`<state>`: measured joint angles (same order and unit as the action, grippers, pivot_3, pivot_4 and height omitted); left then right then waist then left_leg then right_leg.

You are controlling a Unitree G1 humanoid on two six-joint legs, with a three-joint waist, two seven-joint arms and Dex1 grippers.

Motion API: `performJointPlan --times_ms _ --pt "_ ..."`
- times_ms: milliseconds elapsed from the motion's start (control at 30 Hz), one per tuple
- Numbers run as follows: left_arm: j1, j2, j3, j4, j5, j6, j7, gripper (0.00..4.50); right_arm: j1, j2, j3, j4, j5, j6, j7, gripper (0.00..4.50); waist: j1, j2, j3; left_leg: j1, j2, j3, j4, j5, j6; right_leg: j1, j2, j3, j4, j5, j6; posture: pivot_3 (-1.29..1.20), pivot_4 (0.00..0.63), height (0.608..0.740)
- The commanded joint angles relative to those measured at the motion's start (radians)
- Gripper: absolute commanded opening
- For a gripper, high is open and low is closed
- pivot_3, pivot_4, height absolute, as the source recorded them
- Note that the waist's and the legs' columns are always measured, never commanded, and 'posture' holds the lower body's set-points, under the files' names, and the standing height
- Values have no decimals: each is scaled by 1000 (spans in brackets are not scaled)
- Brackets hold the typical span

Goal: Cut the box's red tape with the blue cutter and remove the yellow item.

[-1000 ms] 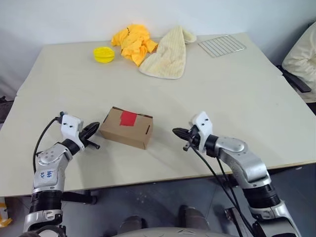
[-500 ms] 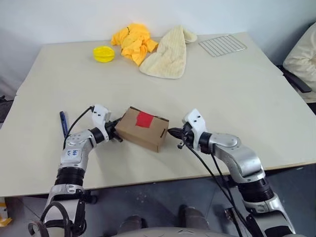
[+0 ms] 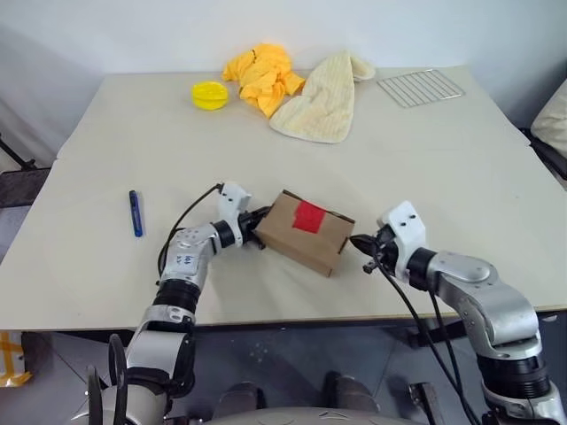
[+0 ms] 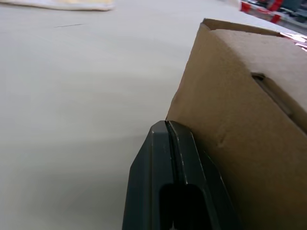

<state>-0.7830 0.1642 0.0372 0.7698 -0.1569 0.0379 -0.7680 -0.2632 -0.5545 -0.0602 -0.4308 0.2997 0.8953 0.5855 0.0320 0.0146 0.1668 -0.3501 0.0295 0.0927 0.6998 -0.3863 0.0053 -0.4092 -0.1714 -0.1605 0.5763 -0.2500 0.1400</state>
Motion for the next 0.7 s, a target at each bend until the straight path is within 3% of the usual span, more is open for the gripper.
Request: performJointPlan --times_ms 33,333,700 --pt "-33 -102 -72 102 38 -53 -20 0 16 -21 -39 -60 27 -29 6 23 1 0 0 0 0 0 0 0 0 0 0 0 0 0 0 0 150 740" --pt "-135 -191 -66 254 86 -146 20 0 54 -49 -101 -32 15 -55 -2 23 1 -1 0 -1 0 -1 0 0 1 0 0 0 -1 1 0 0 150 740" --pt "-156 -158 -61 328 145 -206 60 0 94 -104 -139 -41 11 -59 7 23 1 -1 0 -1 0 -1 0 0 1 0 0 -1 -1 1 0 0 150 740"
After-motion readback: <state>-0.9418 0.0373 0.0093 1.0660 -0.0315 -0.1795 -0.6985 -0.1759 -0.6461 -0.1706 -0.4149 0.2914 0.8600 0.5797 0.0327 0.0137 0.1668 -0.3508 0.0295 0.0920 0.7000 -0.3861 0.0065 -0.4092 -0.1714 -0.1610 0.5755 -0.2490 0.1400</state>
